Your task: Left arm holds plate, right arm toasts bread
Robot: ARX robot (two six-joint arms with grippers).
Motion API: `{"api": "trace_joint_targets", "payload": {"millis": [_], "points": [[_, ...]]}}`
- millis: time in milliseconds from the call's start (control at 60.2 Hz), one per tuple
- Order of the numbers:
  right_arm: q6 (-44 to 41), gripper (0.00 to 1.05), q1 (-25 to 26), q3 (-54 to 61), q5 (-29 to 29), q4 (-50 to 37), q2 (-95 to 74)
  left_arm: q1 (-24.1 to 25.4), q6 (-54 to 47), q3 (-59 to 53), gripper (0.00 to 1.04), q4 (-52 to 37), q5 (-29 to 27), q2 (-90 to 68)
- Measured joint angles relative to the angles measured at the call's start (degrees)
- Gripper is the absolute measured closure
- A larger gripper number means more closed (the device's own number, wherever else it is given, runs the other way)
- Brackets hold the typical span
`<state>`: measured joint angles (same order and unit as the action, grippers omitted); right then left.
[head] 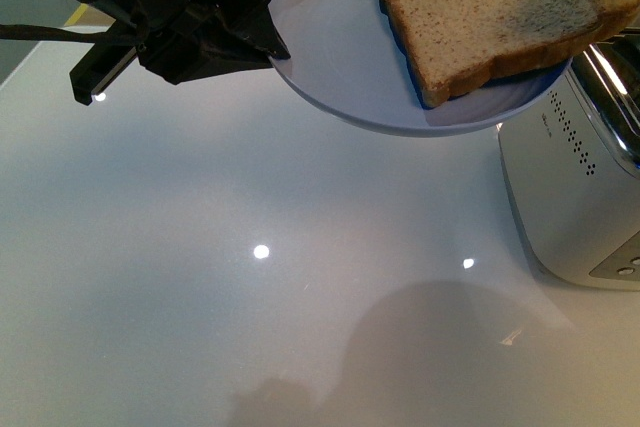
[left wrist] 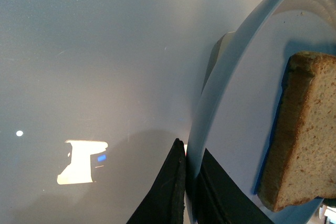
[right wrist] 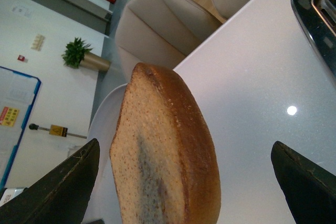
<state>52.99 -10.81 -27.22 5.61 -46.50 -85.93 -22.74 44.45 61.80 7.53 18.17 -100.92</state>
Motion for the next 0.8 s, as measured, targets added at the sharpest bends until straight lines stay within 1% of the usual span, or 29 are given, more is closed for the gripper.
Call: {"api": "trace_joint_targets", "payload": {"millis": [150, 166, 299, 332, 581, 648, 731, 797], "points": [[0.44, 0.09, -0.59, -0.70, -0.04, -0.22, -0.74, 0.00, 0.00, 0.00, 1.02, 0.00, 0.00, 0.00], [0.59, 0.11, -0.68, -0.79, -0.04, -0.22, -0.81, 0.00, 0.00, 0.00, 1.02, 0.00, 0.00, 0.00], [1.11, 0.31, -0.85, -1.22, -0.09, -0.24, -1.29, 0.00, 0.00, 0.00, 1.02, 0.00, 0.00, 0.00], [1.29, 0.38, -0.87, -1.31, -0.04, -0.26, -1.53, 0.00, 0.00, 0.00, 1.02, 0.00, 0.00, 0.00], [2.16, 0.76, -0.87, -1.33, 0.26, -0.35, -2.12, 0.00, 0.00, 0.00, 1.02, 0.00, 0.00, 0.00], [2.69, 0.90, -0.85, -1.33, 0.33, -0.26, -1.97, 0.00, 0.00, 0.00, 1.02, 0.00, -0.02, 0.00], [2.95, 1.00, -0.76, -1.33, 0.42, 0.42, -1.01, 0.00, 0.00, 0.00, 1.02, 0.00, 0.00, 0.00], [2.97, 1.01, -0.66, -1.33, 0.37, 1.46, 0.48, 0.00, 0.00, 0.00, 1.02, 0.00, 0.02, 0.00]]}}
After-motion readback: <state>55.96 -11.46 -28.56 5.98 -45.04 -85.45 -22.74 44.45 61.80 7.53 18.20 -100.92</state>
